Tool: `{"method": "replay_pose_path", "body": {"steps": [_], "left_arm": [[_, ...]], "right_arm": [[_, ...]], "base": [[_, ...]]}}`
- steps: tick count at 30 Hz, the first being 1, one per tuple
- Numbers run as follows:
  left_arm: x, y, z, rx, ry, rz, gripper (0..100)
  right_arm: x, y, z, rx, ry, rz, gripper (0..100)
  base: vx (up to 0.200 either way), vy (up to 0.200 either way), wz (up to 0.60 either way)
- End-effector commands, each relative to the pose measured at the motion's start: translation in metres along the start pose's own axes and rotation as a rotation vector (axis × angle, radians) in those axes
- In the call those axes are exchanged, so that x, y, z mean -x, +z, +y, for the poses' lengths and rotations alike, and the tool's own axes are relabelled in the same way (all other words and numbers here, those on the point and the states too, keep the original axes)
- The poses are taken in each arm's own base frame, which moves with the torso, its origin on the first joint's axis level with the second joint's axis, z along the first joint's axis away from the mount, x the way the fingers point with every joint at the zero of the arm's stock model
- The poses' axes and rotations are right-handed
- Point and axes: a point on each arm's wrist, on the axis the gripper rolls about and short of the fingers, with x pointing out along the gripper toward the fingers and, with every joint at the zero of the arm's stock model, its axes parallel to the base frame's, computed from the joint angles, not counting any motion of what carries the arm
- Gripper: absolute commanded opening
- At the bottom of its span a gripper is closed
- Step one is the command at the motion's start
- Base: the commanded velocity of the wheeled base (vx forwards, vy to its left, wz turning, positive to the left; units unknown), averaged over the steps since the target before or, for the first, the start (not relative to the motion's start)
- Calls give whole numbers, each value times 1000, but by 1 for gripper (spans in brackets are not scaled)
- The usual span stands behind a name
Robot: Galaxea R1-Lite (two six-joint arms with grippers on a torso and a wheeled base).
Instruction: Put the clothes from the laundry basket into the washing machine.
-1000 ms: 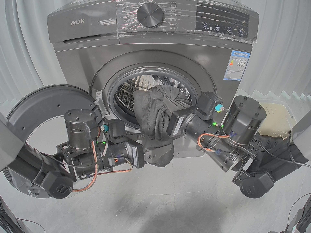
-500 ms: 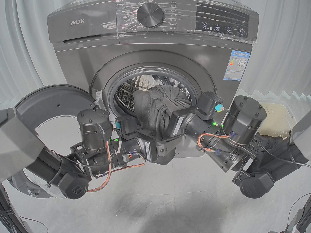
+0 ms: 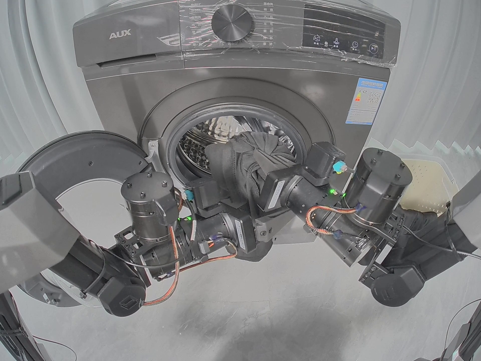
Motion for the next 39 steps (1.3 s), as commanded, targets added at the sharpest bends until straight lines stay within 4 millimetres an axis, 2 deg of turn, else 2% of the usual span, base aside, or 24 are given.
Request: {"method": "replay_pose_path", "body": {"steps": [1, 14, 21, 27, 34, 39], "left_arm": [[0, -1, -6, -1, -19, 0, 100], [9, -3, -16, 13, -61, 24, 100], [0, -10, -7, 14, -33, 28, 100], [-11, -16, 12, 4, 19, 7, 100], [-19, -4, 13, -8, 53, -53, 100], [-23, -7, 11, -6, 48, -50, 100]], "right_arm": [[0, 0, -4, 3, -10, 1, 0], [-2, -2, -5, 4, -15, 5, 0], [-1, 0, -5, 4, -15, 2, 0], [0, 2, -4, 2, -13, -2, 0], [-1, -1, -3, 2, -9, 2, 0], [-1, -2, -1, 2, -4, 4, 0]], "base": [[0, 0, 0], [0, 0, 0], [0, 0, 0], [0, 0, 0], [0, 0, 0], [0, 0, 0]]}}
